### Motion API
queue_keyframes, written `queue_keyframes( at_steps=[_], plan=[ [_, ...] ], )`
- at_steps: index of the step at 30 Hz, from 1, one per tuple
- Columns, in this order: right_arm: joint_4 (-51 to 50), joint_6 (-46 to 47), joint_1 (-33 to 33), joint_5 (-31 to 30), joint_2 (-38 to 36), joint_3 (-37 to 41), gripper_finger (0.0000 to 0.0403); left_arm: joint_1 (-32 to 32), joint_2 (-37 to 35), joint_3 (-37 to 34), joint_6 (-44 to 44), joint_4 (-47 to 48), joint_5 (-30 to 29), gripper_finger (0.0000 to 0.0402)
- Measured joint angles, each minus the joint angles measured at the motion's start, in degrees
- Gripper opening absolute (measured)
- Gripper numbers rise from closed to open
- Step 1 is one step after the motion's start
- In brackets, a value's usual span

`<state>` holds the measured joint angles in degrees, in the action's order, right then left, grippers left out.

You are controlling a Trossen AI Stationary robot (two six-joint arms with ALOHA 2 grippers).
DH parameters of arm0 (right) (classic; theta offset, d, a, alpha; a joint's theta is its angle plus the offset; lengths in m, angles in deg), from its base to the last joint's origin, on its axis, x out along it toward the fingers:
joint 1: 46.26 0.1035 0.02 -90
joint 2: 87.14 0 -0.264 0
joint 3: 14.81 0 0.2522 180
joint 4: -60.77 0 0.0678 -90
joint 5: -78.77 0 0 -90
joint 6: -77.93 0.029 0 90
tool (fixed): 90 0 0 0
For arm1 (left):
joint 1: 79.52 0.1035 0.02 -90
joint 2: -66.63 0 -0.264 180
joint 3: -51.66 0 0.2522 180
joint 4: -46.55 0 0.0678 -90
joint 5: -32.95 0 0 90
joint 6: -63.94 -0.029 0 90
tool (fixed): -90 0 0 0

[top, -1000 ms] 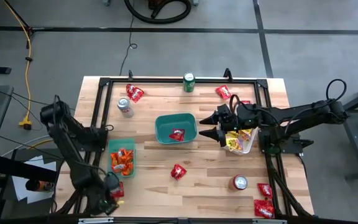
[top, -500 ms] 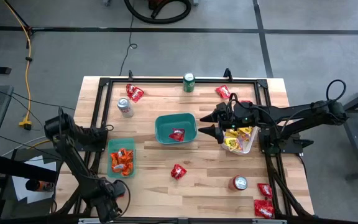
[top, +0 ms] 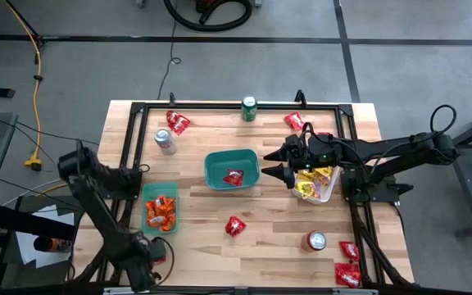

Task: Sort candy
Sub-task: Put the orange chocolate into the light green bin

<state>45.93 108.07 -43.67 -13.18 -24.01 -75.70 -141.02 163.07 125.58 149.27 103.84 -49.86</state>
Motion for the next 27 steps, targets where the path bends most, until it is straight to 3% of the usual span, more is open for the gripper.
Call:
queue_keyframes(
  at_steps=[5,10,13,15,18,22,27],
  plan=[
    [0.00,-0.08,0.00,0.00,0.00,0.00,0.0281,0.94,-12.29,0.00,-6.56,0.47,-9.91,0.0028],
    [0.00,-0.12,0.00,-0.02,0.00,0.00,0.0281,6.11,-24.18,0.11,-14.90,6.68,-30.84,0.0007],
    [0.00,-0.12,0.00,-0.02,0.00,0.00,0.0281,10.31,-28.83,-0.48,-15.08,13.34,-44.32,0.0006],
    [0.00,-0.12,0.00,-0.02,0.00,0.00,0.0281,11.98,-31.58,-3.10,-13.09,15.33,-50.00,0.0008],
    [0.00,-0.12,0.00,-0.03,0.00,0.00,0.0281,12.63,-34.88,-8.71,-10.19,14.73,-50.33,0.0010],
    [0.00,-0.12,0.00,-0.85,0.00,0.00,0.0281,12.55,-37.11,-15.81,-3.68,12.88,-46.27,0.0018],
    [-0.27,-0.12,0.00,-2.70,0.00,0.00,0.0281,14.43,-37.38,-20.13,5.40,13.01,-42.74,0.0049]
  ],
)
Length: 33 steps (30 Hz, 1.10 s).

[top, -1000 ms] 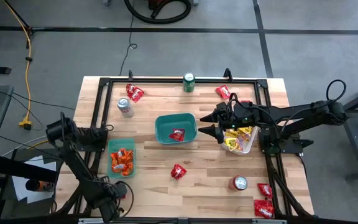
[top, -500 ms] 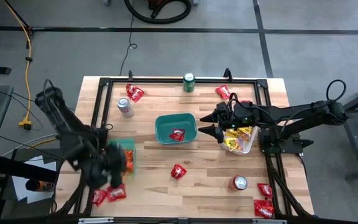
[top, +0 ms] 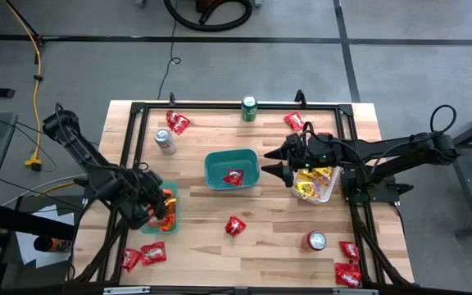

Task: Sort candy
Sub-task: Put the orange chocolate into the light green bin, then put the red candy into the green bin

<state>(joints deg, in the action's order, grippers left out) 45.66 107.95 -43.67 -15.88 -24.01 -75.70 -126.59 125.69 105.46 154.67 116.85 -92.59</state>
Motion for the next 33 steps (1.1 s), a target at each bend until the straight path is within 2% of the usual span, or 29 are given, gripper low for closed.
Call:
queue_keyframes(
  at_steps=[11,14,16,20,23,26,29,33],
  plan=[
    [-0.24,1.23,0.00,-0.41,0.00,0.00,0.0281,3.77,-2.31,3.28,-4.77,-0.51,3.48,0.0156],
    [-0.12,3.89,0.02,-0.29,0.00,0.00,0.0281,5.27,-4.21,5.34,-6.39,-0.42,2.05,0.0182],
    [0.88,7.48,0.02,0.93,0.00,0.00,0.0281,6.66,-5.27,7.15,-7.40,-1.04,-1.12,0.0194],
    [5.35,13.01,0.22,6.94,0.00,0.00,0.0281,10.59,-6.20,9.33,-17.26,-8.55,-7.75,0.0206],
    [9.92,15.03,1.27,9.62,0.00,0.00,0.0281,15.70,-5.40,9.29,-28.12,-16.66,-8.00,0.0207],
    [13.82,14.69,2.86,9.41,0.00,0.00,0.0281,21.26,-3.24,9.24,-37.05,-25.71,-4.13,0.0207],
    [15.42,14.56,4.03,8.55,0.00,0.00,0.0281,25.95,-0.28,9.26,-44.50,-36.93,2.82,0.0207],
    [15.35,14.56,5.50,8.17,0.00,0.00,0.0281,29.83,4.92,9.26,-48.77,-48.03,12.02,0.0207]
  ],
)
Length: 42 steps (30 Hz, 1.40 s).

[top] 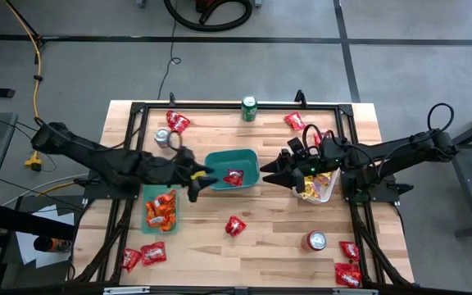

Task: Sort candy
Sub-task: Put the red candy into the green bin

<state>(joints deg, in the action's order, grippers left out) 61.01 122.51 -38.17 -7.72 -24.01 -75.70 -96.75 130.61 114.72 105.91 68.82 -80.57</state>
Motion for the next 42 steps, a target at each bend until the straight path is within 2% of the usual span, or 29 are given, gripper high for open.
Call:
queue_keyframes(
  at_steps=[3,8,15,20,24,30,34,37,42],
  plan=[
    [-1.06,-0.19,1.46,0.04,0.00,0.00,0.0281,0.82,4.28,0.17,-0.38,-4.23,6.86,0.0207],
    [-3.82,-4.76,4.04,0.08,0.00,0.00,0.0281,-0.72,12.29,5.78,-2.37,-0.54,12.97,0.0207],
    [-12.78,-8.21,4.09,-1.20,-2.66,-0.02,0.0281,-2.47,24.85,21.62,-12.79,21.98,11.91,0.0207],
    [-20.90,-10.86,3.38,-4.28,-5.13,-0.02,0.0281,-3.18,33.31,27.15,-18.94,22.92,11.80,0.0207],
    [-24.70,-11.89,3.05,-5.54,-7.08,-0.02,0.0281,-3.91,38.45,27.70,-23.39,22.45,12.64,0.0207],
    [-27.07,-14.46,3.20,-10.51,-9.96,-0.02,0.0281,-6.08,43.76,27.36,-31.86,21.97,12.71,0.0207],
    [-28.71,-15.06,3.20,-12.43,-11.06,-0.02,0.0281,-7.18,46.83,27.36,-37.50,18.93,14.48,0.0207],
    [-29.58,-15.06,3.20,-12.57,-11.08,-0.02,0.0281,-7.32,48.78,27.45,-39.66,15.49,18.48,0.0207],
    [-30.66,-14.90,3.20,-12.55,-10.91,-0.02,0.0281,-6.73,52.52,27.40,-39.32,14.00,18.34,0.0207]
  ],
)
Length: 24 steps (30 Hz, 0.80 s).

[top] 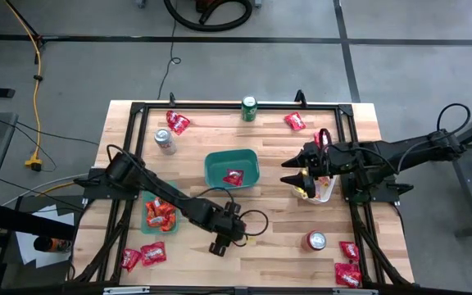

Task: Sort candy
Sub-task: Put the red candy into the green bin

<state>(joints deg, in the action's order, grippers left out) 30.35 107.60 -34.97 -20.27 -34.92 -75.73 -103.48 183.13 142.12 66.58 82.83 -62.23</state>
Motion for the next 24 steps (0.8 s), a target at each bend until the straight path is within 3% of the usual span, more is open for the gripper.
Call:
queue_keyframes(
  at_steps=[7,9,13,14,18,21,24],
  plan=[
    [-0.16,-0.08,0.00,-0.62,0.03,0.00,0.0281,1.04,1.60,0.21,2.34,-0.30,-0.68,0.0192],
    [-0.50,-0.13,0.00,-1.39,0.05,0.00,0.0281,1.32,1.13,0.16,3.06,0.47,-0.67,0.0157],
    [-1.41,0.02,0.00,-1.75,0.05,0.00,0.0281,3.37,-0.40,0.04,9.08,4.34,-0.02,0.0032],
    [-1.54,0.02,0.00,-1.75,0.05,0.00,0.0281,4.07,-0.91,-0.04,10.08,5.66,0.10,0.0018],
    [-1.91,-0.11,0.00,-1.75,0.05,0.00,0.0281,6.01,-4.39,-0.16,8.79,8.08,0.95,0.0010],
    [-2.06,-0.11,0.00,-1.75,0.05,0.00,0.0281,6.84,-10.98,-0.14,8.34,8.03,2.02,0.0003],
    [-2.06,-0.14,0.00,-1.75,0.05,0.00,0.0281,7.69,-18.97,-0.05,8.25,8.33,-4.25,0.0001]
  ],
)
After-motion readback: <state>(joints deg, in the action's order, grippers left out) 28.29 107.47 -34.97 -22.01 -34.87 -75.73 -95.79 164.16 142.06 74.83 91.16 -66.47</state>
